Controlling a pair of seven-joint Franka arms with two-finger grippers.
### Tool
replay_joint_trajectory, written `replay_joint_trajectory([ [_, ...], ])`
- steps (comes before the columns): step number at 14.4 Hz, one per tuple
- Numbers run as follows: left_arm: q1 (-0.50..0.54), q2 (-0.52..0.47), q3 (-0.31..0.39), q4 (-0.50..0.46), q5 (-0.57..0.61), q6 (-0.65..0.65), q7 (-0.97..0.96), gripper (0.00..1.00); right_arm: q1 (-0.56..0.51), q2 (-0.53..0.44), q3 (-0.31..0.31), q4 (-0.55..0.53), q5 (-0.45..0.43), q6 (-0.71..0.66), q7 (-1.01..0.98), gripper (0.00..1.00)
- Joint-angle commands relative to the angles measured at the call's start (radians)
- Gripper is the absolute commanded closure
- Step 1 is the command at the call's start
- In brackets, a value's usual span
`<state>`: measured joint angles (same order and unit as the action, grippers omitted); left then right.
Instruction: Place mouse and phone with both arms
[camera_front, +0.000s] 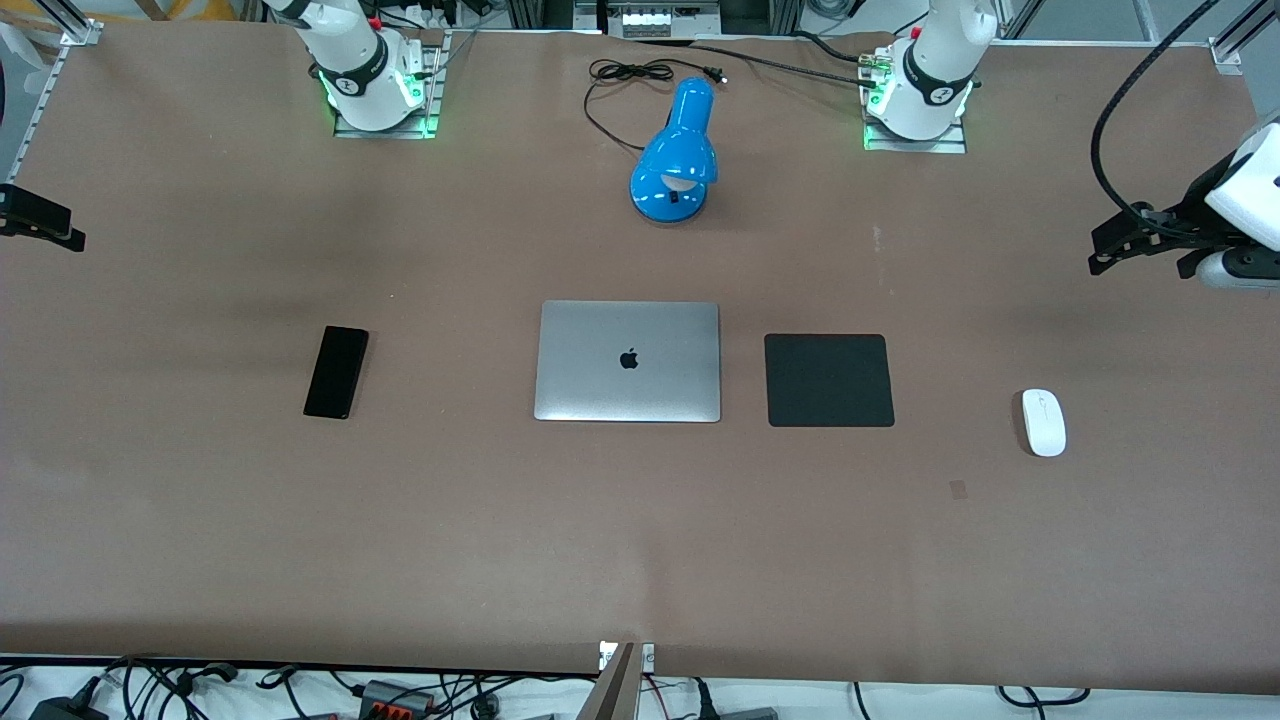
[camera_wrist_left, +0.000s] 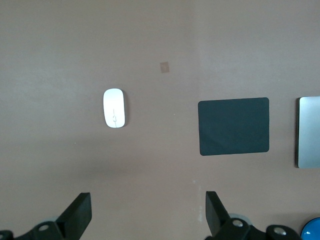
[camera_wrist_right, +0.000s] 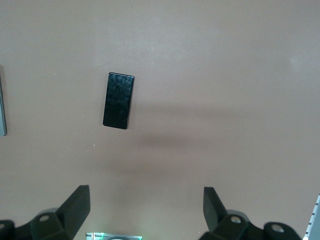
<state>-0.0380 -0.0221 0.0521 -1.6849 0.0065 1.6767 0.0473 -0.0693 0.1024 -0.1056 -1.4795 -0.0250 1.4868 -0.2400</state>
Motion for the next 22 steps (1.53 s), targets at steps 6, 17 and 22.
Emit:
replay_joint_trajectory([
  [6, 0.012, 0.001, 0.006, 0.017, -0.013, -0.019, 0.003, 0.0, -0.027, -0.009, 0.003, -0.01, 0.03, 0.003, -0.022, 0.0],
  [17, 0.168, 0.399, 0.035, 0.262, -0.01, -0.077, 0.003, 0.0, 0.012, 0.272, 0.015, -0.011, 0.025, 0.021, -0.015, 0.0],
  [22, 0.25, 0.528, 0.029, 0.205, -0.003, 0.079, 0.158, 0.0, 0.068, 0.337, 0.017, -0.279, 0.085, 0.403, 0.167, 0.0],
])
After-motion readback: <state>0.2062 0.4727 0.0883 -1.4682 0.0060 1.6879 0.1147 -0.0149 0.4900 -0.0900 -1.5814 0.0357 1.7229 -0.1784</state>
